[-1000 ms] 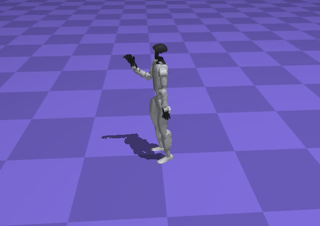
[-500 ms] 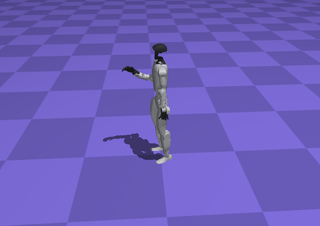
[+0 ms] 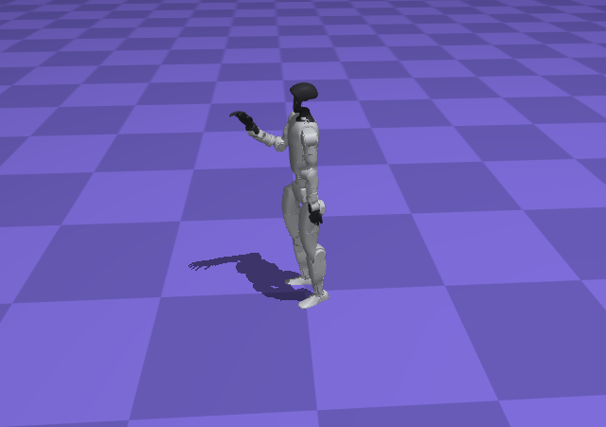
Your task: Upper body actions
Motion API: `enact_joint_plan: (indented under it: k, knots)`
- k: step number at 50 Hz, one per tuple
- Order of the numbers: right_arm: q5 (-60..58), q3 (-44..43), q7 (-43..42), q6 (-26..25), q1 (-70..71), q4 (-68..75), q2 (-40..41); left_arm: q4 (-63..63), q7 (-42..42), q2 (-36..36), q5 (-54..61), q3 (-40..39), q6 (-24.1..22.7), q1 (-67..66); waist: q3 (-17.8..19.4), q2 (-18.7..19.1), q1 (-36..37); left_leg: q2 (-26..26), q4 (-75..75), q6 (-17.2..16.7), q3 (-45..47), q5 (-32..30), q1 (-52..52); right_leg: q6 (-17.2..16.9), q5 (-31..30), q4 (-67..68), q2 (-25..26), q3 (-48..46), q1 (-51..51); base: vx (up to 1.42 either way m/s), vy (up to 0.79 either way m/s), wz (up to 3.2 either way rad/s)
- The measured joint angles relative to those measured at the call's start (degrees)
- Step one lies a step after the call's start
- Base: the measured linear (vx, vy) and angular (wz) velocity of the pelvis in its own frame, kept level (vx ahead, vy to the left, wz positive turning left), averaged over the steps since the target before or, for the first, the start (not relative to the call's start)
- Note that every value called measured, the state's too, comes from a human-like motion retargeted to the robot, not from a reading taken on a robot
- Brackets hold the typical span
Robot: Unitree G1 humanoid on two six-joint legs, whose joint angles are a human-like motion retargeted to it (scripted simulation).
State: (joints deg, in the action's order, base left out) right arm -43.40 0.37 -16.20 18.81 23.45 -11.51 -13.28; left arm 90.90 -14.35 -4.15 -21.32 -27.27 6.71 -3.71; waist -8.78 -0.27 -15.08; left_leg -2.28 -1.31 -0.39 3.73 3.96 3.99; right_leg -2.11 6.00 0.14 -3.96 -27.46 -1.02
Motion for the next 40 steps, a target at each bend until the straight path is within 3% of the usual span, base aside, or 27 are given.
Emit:
enact_joint_plan:
  k: [8, 10, 13, 17, 20, 25, 34, 40]
  knots:
    - [2.2, -8.9, -28.2, -4.6, -7.2, -3.9, 3.0, 0.2, -0.4, -0.8, -0.3, 0.5, 0.9, 0.8, 0.8, 0.2, 4.4, 1.5, -0.4, -0.1, 6.4, 0.0, 0.2, 0.6, -1.0, 0.1, 1.1, 6.5, -1.3, -0.01, 0.01, -0.76]
    - [6.4, -11.8, -34.5, -6.5, -8.8, -3.1, 5.9, -0.1, -0.5, -0.8, -0.6, 0.8, 0.9, 1.1, 0.8, 0.3, 4.4, 1.6, -0.4, -0.1, 6.6, 0.1, 0.1, 0.6, -1.1, 0.1, 1.1, 6.7, -1.4, 0.0, 0.0, 0.0]
    - [19.7, -15.3, -37.6, -7.8, -9.8, -0.4, 10.8, -0.5, -0.8, -0.5, -0.5, 1.1, 0.7, 1.6, 0.8, 0.6, 4.5, 1.8, -0.4, -0.1, 6.8, 0.2, 0.2, 0.6, -1.1, 0.1, 1.3, 7.0, -1.6, 0.0, 0.0, 0.0]
    - [35.6, -18.3, -28.5, -3.5, -10.6, 1.8, 13.9, -1.2, -1.4, -0.2, -0.2, 1.5, 0.3, 2.1, 0.8, 1.0, 4.3, 1.9, -0.4, -0.2, 7.0, 0.2, 0.4, 0.6, -1.2, 0.2, 1.4, 7.3, -1.9, 0.0, 0.0, 0.0]
    - [38.1, -18.1, -28.4, -1.3, -12.0, 1.6, 13.2, -1.5, -1.4, -0.3, -0.4, 2.0, 0.0, 2.3, 1.1, 1.0, 4.1, 2.0, -0.3, -0.2, 7.3, 0.2, 0.2, 0.7, -1.3, 0.2, 1.5, 7.5, -1.9, 0.0, 0.0, 0.0]
    - [30.2, -14.6, -28.1, -1.0, -12.7, -0.1, 10.3, -1.2, -1.3, -0.5, -0.3, 2.7, 0.2, 2.3, 1.3, 1.0, 4.3, 2.3, -0.2, -0.1, 8.3, 0.3, -0.2, 0.8, -1.4, 0.4, 1.8, 8.4, -2.2, -0.02, -0.01, -0.12]
    - [17.5, -4.7, -16.5, 1.5, -9.3, -0.9, 5.6, -0.9, -1.2, -0.8, -0.7, 3.0, 0.3, 2.0, 1.2, 1.0, 4.2, 2.5, -0.1, -0.1, 8.7, 0.3, -0.4, 0.9, -1.5, 0.5, 2.0, 8.6, -2.3, 0.0, 0.0, -0.02]
    - [9.0, -2.2, -4.4, -4.5, -2.7, 5.8, 4.1, -0.8, -1.2, -0.7, -0.6, 2.8, 0.3, 1.8, 1.1, 0.8, 4.0, 2.4, -0.2, -0.1, 8.2, 0.1, -0.4, 0.8, -1.4, 0.5, 1.8, 8.0, -1.8, 0.0, 0.0, 0.0]
